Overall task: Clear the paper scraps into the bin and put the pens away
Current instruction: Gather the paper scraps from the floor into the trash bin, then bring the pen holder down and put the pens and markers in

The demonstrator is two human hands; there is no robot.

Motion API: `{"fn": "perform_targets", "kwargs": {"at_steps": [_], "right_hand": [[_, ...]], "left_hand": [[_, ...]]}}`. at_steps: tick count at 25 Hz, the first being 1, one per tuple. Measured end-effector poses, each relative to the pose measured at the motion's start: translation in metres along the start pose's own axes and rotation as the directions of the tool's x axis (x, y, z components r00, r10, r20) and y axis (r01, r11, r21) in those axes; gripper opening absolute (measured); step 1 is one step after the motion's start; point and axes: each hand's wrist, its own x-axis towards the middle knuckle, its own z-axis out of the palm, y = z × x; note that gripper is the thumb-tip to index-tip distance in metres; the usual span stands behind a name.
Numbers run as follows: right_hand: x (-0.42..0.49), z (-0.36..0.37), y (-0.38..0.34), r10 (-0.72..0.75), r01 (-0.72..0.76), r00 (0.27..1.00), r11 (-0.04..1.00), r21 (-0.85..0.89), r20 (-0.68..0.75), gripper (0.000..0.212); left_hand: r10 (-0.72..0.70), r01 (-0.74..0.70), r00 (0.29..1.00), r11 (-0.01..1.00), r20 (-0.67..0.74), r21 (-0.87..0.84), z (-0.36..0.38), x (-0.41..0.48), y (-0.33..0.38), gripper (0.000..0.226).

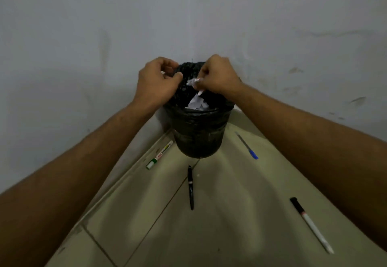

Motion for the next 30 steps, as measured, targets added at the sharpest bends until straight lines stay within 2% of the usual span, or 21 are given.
{"fn": "perform_targets", "kwargs": {"at_steps": [2,4,5,6,8,10,13,16,19,23,26,30], "right_hand": [[0.018,0.02,0.005,0.039,-0.024,0.984,0.995,-0.092,0.174,0.021],[0.026,0.026,0.005,0.121,-0.106,0.905,0.993,-0.059,0.409,0.044],[0.025,0.023,0.004,0.147,-0.145,0.86,0.988,-0.043,0.488,0.054],[0.024,0.016,-0.001,0.158,-0.168,0.845,0.985,-0.027,0.512,0.054],[0.016,-0.014,-0.016,0.183,-0.217,0.903,0.975,0.045,0.389,0.037],[0.005,-0.063,-0.036,0.329,-0.374,0.918,0.904,0.207,0.221,0.024],[-0.008,-0.161,-0.078,0.512,-0.507,0.851,0.738,0.445,0.119,0.023],[-0.031,-0.298,-0.137,0.603,-0.504,0.797,0.637,0.584,0.03,0.029],[-0.067,-0.444,-0.188,0.675,-0.462,0.73,0.601,0.653,-0.106,0.031],[-0.155,-0.623,-0.216,0.751,-0.437,0.585,0.611,0.66,-0.307,0.034],[-0.26,-0.722,-0.205,0.809,-0.44,0.368,0.586,0.68,-0.459,0.033],[-0.411,-0.816,-0.177,0.792,-0.462,0.054,0.559,0.688,-0.608,0.033]], "left_hand": [[-0.076,0.076,0.995,0.997,0.066,0.001,0.011,0.016,-0.005,0.023],[-0.189,0.188,0.973,0.982,0.133,0.018,0.012,0.025,-0.001,0.035],[-0.24,0.239,0.958,0.971,0.155,0.025,0.009,0.026,0.003,0.039],[-0.292,0.29,0.941,0.956,0.172,0.035,0.002,0.029,0.013,0.041],[-0.377,0.376,0.905,0.926,0.195,0.042,-0.017,0.033,0.039,0.041],[-0.456,0.459,0.872,0.888,0.18,0.023,-0.043,0.037,0.083,0.035],[-0.474,0.491,0.859,0.87,0.195,-0.051,-0.081,0.044,0.173,0.023],[-0.415,0.453,0.869,0.887,0.27,-0.094,-0.123,0.056,0.302,0.018],[-0.272,0.357,0.873,0.922,0.405,-0.151,-0.154,0.06,0.437,0.021],[-0.067,0.248,0.816,0.938,0.574,-0.243,-0.16,0.033,0.6,0.025],[0.11,0.155,0.696,0.942,0.71,-0.298,-0.133,-0.013,0.708,0.03],[0.289,0.077,0.515,0.922,0.807,-0.379,-0.074,-0.108,0.835,0.039]]}}
